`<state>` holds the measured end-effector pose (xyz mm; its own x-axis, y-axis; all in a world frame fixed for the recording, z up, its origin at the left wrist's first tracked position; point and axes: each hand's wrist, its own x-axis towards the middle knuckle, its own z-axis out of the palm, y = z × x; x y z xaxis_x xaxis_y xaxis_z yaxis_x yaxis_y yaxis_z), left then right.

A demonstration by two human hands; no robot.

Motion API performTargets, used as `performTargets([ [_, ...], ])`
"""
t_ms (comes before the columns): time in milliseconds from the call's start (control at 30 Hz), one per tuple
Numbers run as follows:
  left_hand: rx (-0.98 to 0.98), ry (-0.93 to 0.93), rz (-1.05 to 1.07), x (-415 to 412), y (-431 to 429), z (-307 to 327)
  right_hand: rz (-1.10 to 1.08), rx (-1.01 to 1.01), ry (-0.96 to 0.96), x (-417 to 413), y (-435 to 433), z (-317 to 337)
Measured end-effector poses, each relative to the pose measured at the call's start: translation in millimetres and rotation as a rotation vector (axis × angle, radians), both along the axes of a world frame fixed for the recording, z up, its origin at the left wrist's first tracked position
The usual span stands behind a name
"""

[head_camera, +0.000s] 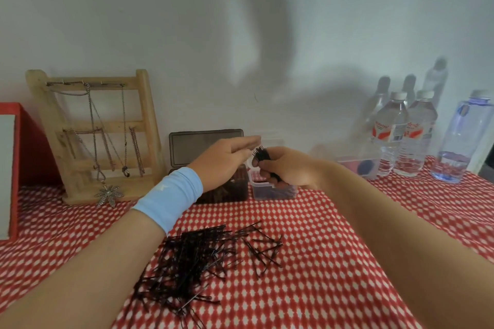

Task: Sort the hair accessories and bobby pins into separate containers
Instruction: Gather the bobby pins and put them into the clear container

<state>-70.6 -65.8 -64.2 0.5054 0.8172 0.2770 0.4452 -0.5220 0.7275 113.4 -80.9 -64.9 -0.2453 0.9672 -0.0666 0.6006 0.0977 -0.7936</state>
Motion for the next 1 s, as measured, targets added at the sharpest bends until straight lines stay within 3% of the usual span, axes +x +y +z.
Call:
performTargets([
  [133, 0.076, 0.130, 0.102, 2, 13, -7, 0.015, 0.177, -0.558, 5, 31, 9],
  [233, 0.122, 0.273, 0.135, 4, 18, -16, 0.044, 0.171, -0.789, 7, 48, -3],
  [367, 0.127, 0.372, 0.135, 7, 21, -26, 0.103, 0.158, -0.797, 11, 48, -9],
  [567, 0.110, 0.467, 0.087, 18, 29, -34, 0.008, 0.258, -0.597, 32, 44, -5],
  [767, 0.178, 0.657, -0.036, 40, 25, -43, 0.052, 0.171, -0.784, 43, 35, -20],
  [867, 0.209, 0.807, -0.027, 46, 25, -49, 0.004, 0.170, -0.744, 42, 27, -21],
  [1000, 0.202, 0.637, -0.001, 39, 23, -45, -0.027, 0.213, -0.689, 36, 17, -18],
])
